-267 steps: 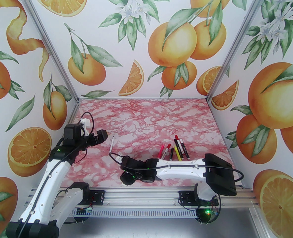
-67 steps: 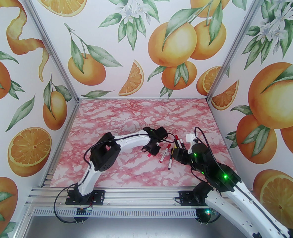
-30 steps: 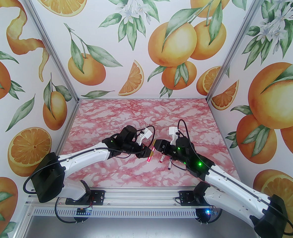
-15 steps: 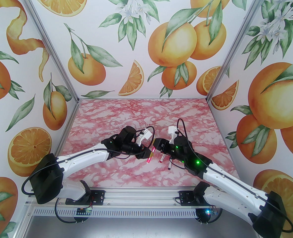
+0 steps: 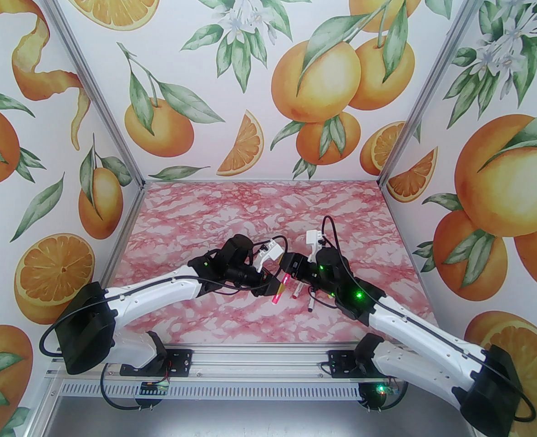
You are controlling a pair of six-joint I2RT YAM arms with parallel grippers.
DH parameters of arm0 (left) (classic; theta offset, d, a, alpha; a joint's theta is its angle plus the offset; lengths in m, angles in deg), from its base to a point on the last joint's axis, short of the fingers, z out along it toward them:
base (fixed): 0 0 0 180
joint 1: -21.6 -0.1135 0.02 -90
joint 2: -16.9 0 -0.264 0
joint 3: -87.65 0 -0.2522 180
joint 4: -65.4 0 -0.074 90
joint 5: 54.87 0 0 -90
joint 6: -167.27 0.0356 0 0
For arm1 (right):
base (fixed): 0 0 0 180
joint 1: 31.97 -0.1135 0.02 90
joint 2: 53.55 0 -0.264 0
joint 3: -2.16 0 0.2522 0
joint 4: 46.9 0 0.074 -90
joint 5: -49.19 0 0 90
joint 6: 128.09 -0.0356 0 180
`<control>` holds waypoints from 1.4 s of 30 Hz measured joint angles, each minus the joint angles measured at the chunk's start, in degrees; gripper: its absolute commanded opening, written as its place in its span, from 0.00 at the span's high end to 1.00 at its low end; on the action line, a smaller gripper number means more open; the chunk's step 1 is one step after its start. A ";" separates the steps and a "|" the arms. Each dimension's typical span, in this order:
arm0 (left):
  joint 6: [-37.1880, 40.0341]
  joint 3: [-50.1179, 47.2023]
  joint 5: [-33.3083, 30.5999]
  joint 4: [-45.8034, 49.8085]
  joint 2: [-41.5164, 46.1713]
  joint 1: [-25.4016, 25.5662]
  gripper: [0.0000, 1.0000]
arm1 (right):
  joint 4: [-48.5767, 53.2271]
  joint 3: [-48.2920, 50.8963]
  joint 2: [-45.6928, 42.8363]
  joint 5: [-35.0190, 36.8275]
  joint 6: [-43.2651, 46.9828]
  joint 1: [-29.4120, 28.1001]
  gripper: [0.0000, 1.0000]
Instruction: Open the pen caps
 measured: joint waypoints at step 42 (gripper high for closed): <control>-5.86 -0.79 -0.63 -10.36 -1.64 1.90 0.93 | -0.90 0.00 -2.49 0.00 -1.92 0.00 0.85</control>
